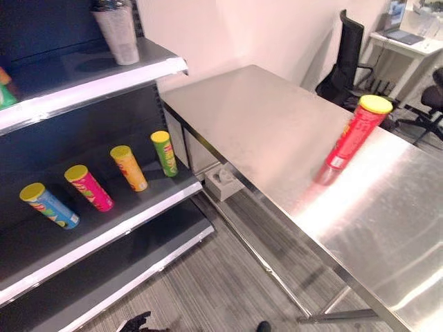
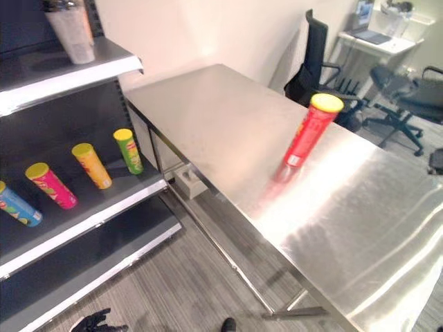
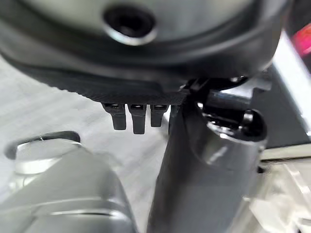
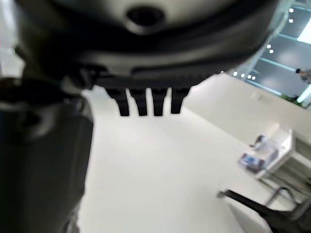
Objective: Put the goods on the table back onto the shelves and tidy them up.
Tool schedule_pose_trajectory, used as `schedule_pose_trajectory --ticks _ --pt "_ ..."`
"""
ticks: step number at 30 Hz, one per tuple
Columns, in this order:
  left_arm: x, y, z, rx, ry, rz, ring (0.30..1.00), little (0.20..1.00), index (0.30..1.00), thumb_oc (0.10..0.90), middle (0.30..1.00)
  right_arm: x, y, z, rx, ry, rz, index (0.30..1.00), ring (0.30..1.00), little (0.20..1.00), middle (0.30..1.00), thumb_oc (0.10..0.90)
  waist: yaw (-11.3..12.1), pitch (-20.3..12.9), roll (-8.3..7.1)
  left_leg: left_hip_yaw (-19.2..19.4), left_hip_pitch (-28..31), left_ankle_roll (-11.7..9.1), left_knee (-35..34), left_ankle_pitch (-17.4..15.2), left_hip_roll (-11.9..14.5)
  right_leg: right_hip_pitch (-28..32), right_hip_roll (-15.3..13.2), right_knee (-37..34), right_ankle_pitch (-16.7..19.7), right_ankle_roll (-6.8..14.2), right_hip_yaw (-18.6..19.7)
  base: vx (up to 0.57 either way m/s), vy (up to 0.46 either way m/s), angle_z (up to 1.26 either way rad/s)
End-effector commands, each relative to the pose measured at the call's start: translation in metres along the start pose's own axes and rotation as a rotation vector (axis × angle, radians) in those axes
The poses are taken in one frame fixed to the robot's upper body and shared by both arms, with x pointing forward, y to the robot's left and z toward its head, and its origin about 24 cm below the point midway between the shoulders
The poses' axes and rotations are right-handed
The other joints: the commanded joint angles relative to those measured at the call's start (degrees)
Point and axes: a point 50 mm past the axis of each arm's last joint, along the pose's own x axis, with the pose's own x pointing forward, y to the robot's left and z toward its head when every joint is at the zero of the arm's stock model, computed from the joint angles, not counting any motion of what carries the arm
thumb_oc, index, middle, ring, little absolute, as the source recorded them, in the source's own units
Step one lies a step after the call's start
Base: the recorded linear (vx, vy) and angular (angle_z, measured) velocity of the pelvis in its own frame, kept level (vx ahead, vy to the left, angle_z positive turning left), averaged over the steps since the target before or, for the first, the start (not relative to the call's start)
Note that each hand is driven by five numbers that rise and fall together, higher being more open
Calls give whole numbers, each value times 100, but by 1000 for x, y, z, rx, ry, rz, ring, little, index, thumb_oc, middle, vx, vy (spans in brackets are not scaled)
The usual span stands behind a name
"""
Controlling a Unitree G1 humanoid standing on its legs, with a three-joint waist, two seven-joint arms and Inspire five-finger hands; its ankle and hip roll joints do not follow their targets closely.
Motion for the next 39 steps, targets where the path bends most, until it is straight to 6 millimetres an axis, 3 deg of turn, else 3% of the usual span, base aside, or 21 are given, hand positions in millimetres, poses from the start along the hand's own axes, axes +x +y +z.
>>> schedule_pose_trajectory --ticks 1,3,6,14,20,23,28,39 --pt "-4 14 -1 115 -5 8 900 900 900 800 900 14 -28 38 35 -185 -142 900 900 900 900 800 431 -161 14 -103 -168 288 -733 50 -353 330 474 73 -693 571 16 114 89 -18" --pt "-3 10 -3 115 5 1 900 900 900 800 900 18 -20 36 61 -180 -129 900 900 900 900 800 442 -192 121 -480 76 321 -1297 68 -524 361 558 73 -714 585 177 129 91 -58" --pt "-2 7 -4 110 10 -3 900 900 900 800 900 15 -14 28 78 -147 -113 900 900 900 900 800 354 -309 172 -507 304 366 -1575 123 -597 385 540 73 -691 603 242 109 108 -61" --pt "-7 12 -19 130 62 9 900 900 900 800 900 21 8 22 15 -105 -14 900 900 900 900 800 362 -537 90 70 880 551 -1925 -17 -720 407 311 73 -570 759 606 125 124 -23" --pt "-7 12 -23 149 79 8 900 900 900 800 900 20 15 14 -31 -70 14 900 900 900 900 800 375 -566 11 153 930 586 -1925 -88 -714 365 279 73 -525 804 622 53 39 -10" --pt "-7 10 -23 150 80 -6 900 900 900 800 900 18 31 -11 -10 46 69 900 900 900 900 800 446 -592 -38 130 951 599 -1925 -113 -714 383 257 73 -522 819 547 66 8 2" --pt "-9 11 -30 157 107 -7 900 900 900 800 900 14 43 -23 11 103 112 900 900 900 900 800 492 -582 -19 65 950 590 -1925 -108 -718 413 255 73 -549 811 456 38 3 4" --pt "-12 13 -35 154 125 -9 900 900 900 800 900 10 57 -28 95 132 154 900 900 900 900 800 550 -558 -8 -4 946 572 -1925 -96 -712 437 248 73 -560 811 327 12 -5 3"
